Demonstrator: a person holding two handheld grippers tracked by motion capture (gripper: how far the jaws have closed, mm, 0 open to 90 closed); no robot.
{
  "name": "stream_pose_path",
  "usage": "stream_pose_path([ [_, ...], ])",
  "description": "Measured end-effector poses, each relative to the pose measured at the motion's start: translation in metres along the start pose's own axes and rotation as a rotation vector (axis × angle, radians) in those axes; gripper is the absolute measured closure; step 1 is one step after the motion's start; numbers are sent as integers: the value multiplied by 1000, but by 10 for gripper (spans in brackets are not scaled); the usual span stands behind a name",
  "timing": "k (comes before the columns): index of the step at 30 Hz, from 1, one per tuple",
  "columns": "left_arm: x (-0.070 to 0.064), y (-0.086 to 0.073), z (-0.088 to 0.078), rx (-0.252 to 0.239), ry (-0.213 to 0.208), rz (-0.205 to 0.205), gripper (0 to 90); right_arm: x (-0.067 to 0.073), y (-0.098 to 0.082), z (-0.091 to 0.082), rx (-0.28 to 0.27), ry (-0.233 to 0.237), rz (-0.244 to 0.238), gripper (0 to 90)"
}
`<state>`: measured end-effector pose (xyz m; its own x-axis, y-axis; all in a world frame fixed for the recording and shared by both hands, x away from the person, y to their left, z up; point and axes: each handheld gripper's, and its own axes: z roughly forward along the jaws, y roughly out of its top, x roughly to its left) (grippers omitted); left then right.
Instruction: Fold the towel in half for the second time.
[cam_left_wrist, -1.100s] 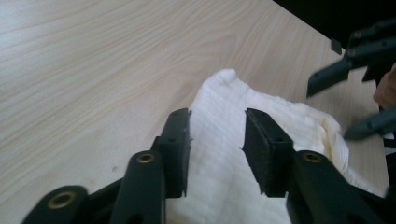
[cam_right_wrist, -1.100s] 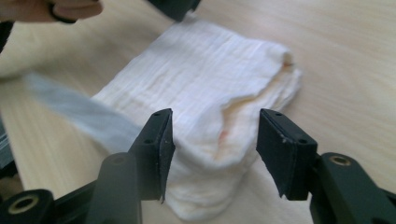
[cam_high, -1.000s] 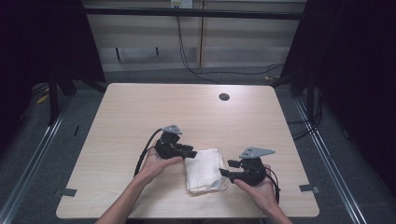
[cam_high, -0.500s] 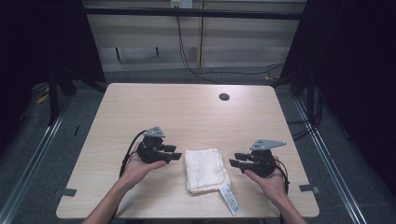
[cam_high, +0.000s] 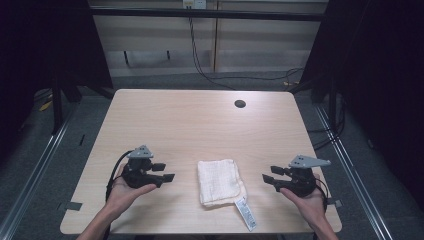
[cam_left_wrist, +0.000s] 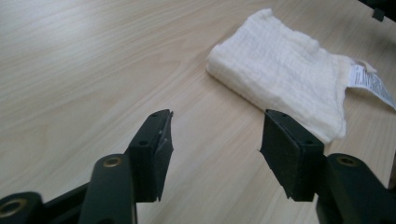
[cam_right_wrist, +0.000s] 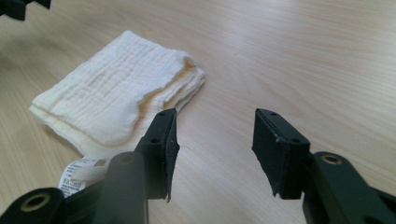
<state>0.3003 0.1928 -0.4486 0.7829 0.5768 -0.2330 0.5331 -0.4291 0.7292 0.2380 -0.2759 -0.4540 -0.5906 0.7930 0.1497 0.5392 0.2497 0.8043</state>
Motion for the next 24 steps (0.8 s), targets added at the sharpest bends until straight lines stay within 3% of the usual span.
stream_pose_path([
  [2, 1, -10, -7, -4, 19, -3, 410, -3, -2, -4, -23, -7, 24, 472],
  [9, 8, -43, -24, 0, 53, -43, 389, -7, -14, -9, -25, -39, 45, 456],
  [12, 11, -52, -33, -32, 62, -68, 374, -11, -15, -15, -57, -49, 64, 453],
  [14, 14, -61, -38, -74, 101, -90, 371, -13, -17, -19, -71, -53, 72, 450],
  [15, 16, -63, -38, -70, 105, -109, 372, -14, -17, -21, -78, -65, 74, 443],
  [16, 18, -63, -38, -60, 108, -118, 372, -16, -18, -22, -84, -77, 82, 435],
  [17, 19, -63, -42, -90, 128, -106, 372, -17, -20, -22, -89, -78, 86, 435],
  [19, 22, -61, -44, -125, 123, -124, 372, -19, -23, -21, -79, -93, 83, 422],
  [24, 26, -59, -37, -96, 118, -123, 353, -20, -25, -19, -85, -96, 101, 383],
])
